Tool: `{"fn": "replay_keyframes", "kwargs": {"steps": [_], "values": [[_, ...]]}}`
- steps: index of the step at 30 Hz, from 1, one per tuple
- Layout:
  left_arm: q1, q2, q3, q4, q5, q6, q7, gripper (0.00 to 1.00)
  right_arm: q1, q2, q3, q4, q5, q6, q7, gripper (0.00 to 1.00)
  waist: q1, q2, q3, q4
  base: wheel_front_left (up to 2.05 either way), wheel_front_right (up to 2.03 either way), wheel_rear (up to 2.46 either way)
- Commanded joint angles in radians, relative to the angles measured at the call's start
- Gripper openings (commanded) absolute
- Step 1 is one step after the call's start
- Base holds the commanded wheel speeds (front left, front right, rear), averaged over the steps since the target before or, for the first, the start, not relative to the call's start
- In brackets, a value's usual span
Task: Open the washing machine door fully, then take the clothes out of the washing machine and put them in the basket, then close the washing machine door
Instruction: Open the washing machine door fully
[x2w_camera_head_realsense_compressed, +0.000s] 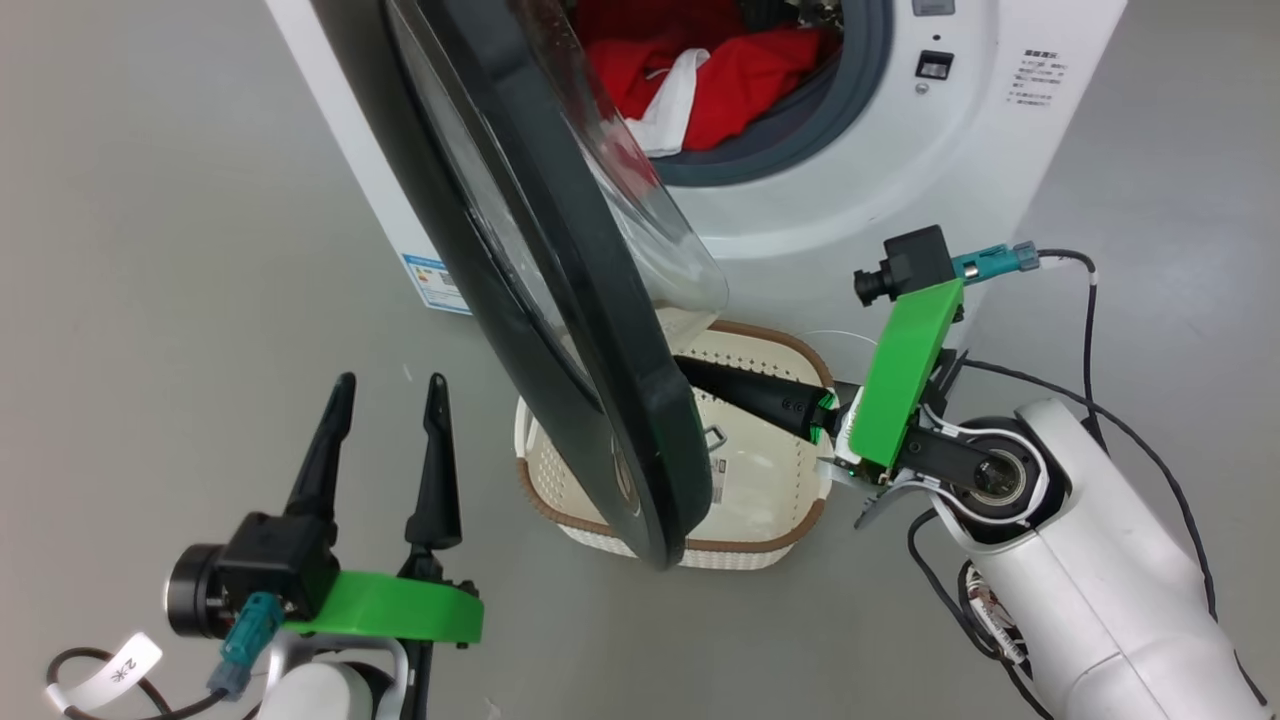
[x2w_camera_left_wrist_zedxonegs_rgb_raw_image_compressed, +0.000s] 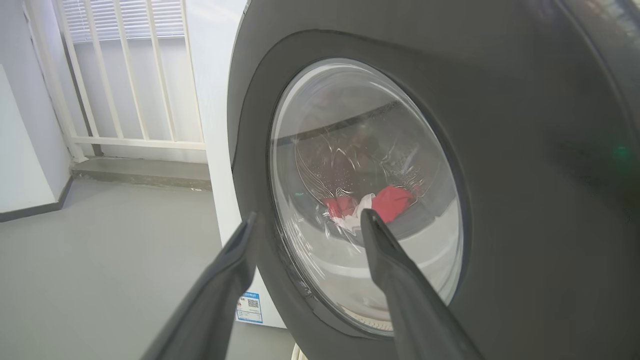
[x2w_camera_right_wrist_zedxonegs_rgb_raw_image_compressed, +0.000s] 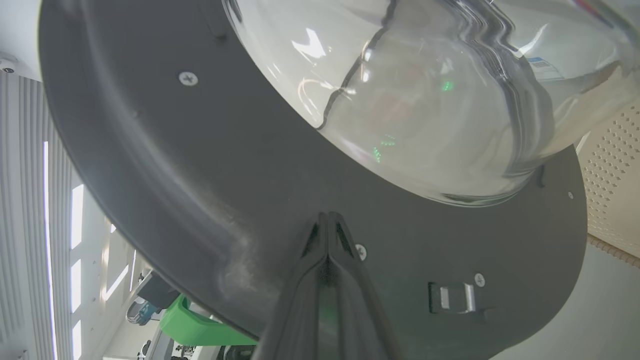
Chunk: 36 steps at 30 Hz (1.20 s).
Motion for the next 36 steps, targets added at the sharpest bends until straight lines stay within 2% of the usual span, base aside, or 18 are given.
{"fn": "replay_keyframes", "kwargs": {"steps": [1,16,36], "values": [[0.0,0.015,0.031,-0.022,-0.003,0.006,-0.009,1.0,0.015,0.025,0.018,-0.04,0.008,0.008,0.004,0.0,0.0,0.0,-0.011,0.016,0.0,0.0,0.0],[0.022,0.015,0.031,-0.02,-0.001,0.007,-0.009,1.0,0.039,0.025,0.057,-0.039,0.038,0.008,-0.008,0.0,0.0,0.0,-0.034,0.095,0.0,0.0,0.0],[0.026,0.015,0.018,-0.02,-0.013,0.013,-0.009,1.0,0.023,0.025,0.136,-0.017,0.086,0.008,-0.042,0.0,0.0,0.0,-0.04,0.12,0.0,0.0,0.0]]}}
